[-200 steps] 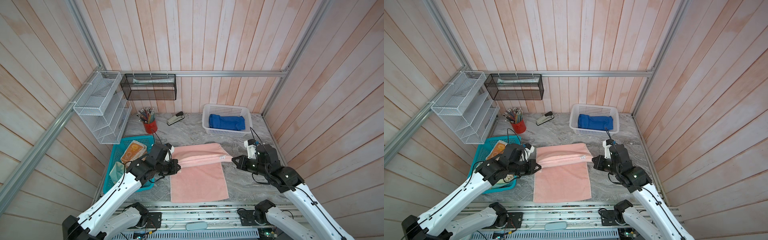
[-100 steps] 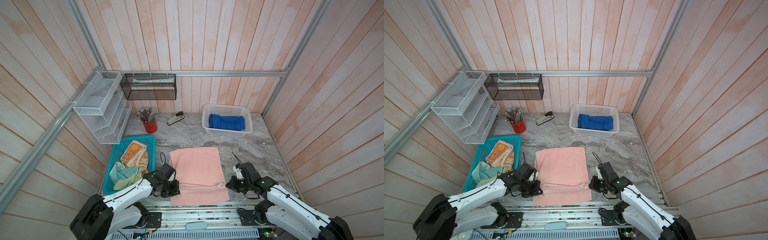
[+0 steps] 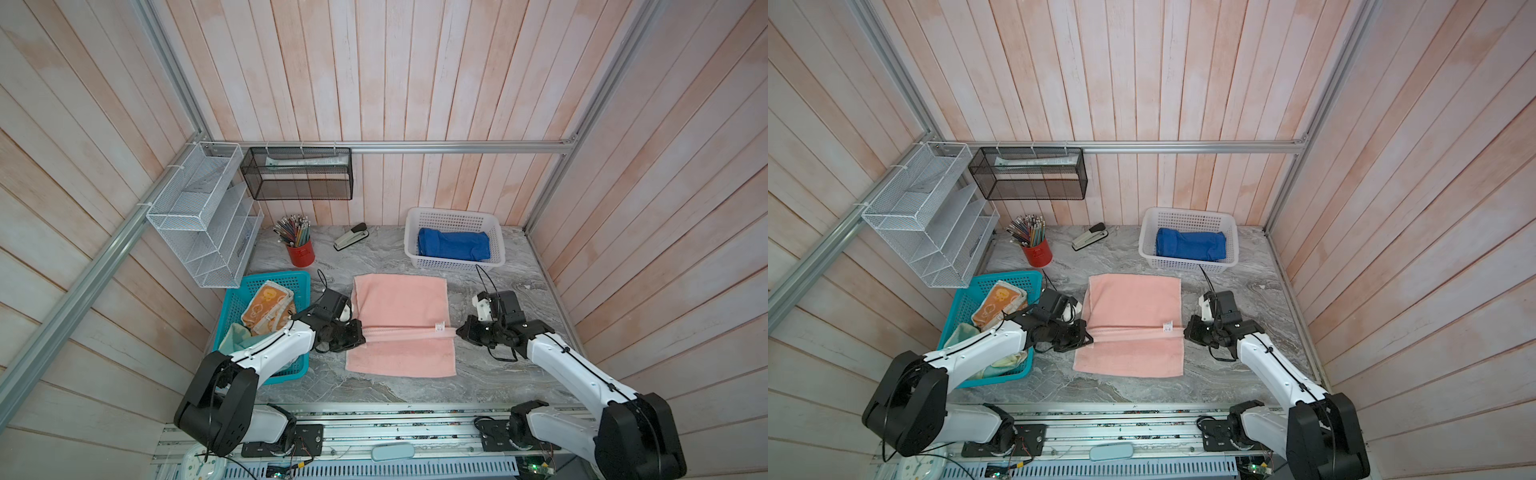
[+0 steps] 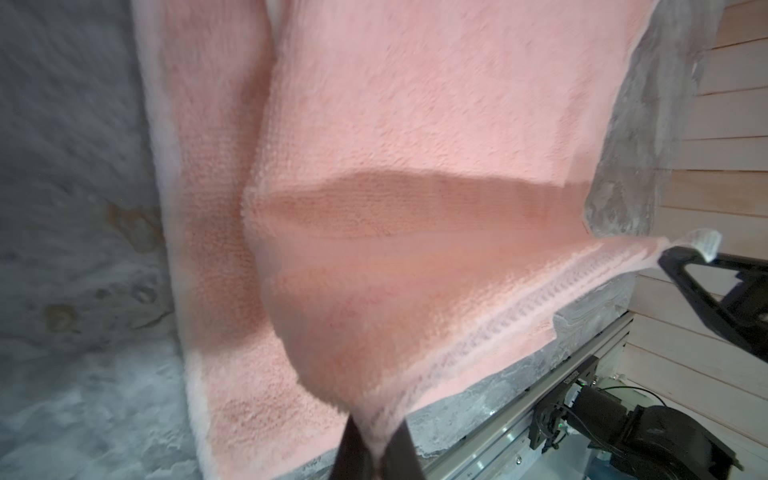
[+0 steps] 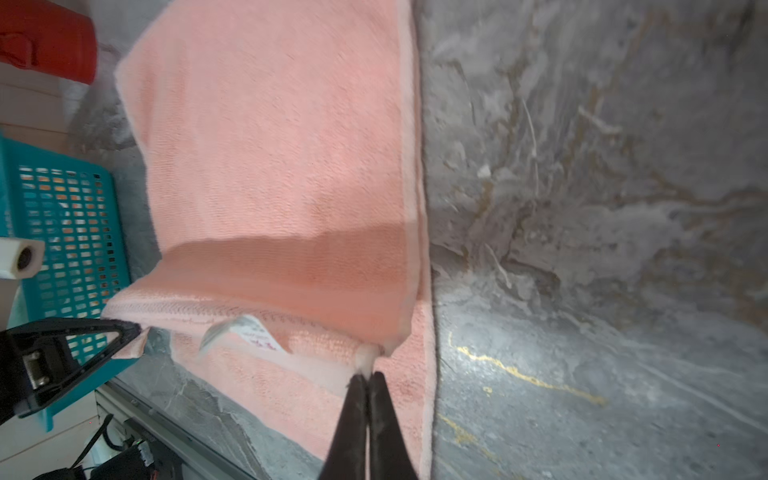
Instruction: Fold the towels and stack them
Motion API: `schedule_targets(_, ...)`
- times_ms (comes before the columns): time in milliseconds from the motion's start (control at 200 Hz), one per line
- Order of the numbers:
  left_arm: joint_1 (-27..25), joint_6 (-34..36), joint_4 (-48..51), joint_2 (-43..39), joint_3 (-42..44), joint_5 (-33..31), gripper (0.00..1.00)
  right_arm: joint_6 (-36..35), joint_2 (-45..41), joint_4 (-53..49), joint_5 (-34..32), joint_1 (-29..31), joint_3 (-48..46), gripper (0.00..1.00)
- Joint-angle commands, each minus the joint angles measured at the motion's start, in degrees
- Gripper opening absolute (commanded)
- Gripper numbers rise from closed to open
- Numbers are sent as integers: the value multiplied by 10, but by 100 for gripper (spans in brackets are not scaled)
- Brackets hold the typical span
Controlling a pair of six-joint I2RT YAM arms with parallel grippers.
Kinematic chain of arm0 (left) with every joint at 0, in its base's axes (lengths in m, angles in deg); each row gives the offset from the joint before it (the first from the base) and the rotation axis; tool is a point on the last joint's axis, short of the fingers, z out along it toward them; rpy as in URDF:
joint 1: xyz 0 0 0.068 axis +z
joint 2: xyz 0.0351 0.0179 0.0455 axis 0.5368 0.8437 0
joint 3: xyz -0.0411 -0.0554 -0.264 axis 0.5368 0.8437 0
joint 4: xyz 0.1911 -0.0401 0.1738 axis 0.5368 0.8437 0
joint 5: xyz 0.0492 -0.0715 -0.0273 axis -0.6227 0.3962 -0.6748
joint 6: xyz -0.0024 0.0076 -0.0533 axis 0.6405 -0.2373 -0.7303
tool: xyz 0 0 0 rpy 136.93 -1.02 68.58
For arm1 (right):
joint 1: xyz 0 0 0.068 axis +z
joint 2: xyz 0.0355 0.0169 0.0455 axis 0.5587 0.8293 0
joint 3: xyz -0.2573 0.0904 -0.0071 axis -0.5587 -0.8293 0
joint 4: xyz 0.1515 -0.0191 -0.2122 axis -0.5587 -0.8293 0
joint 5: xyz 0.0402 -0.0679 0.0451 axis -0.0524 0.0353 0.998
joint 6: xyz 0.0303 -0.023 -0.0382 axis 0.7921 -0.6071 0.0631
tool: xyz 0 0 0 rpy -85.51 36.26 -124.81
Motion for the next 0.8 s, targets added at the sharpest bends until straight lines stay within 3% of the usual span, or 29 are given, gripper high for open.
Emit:
schedule_targets(0, 5, 51, 125, -55, -41, -31, 0, -27, -42, -122, -13, 5, 32, 0)
schedule_targets(135, 4, 39, 169, -112, 1, -4, 0, 49, -150, -167, -11, 49, -25, 0)
schedule_targets(245, 4, 19, 141, -135, 74, 26, 0, 126, -203, -135, -2, 101, -107, 0)
schedule_targets(380, -2, -6, 87, -102, 112, 64, 0, 171, -185, -56, 12, 147, -188, 0)
schedule_targets(540, -18, -19, 78, -69, 129, 68, 0, 144, -130, -44, 5, 148, -192, 0)
schedule_targets(705, -35, -30, 107, -67, 124, 46, 19, 129, -114, -61, -8, 148, -175, 0)
schedule_targets(795, -35, -37, 137, -88, 117, 25, 37, 119, -121, -95, -32, 149, -154, 16)
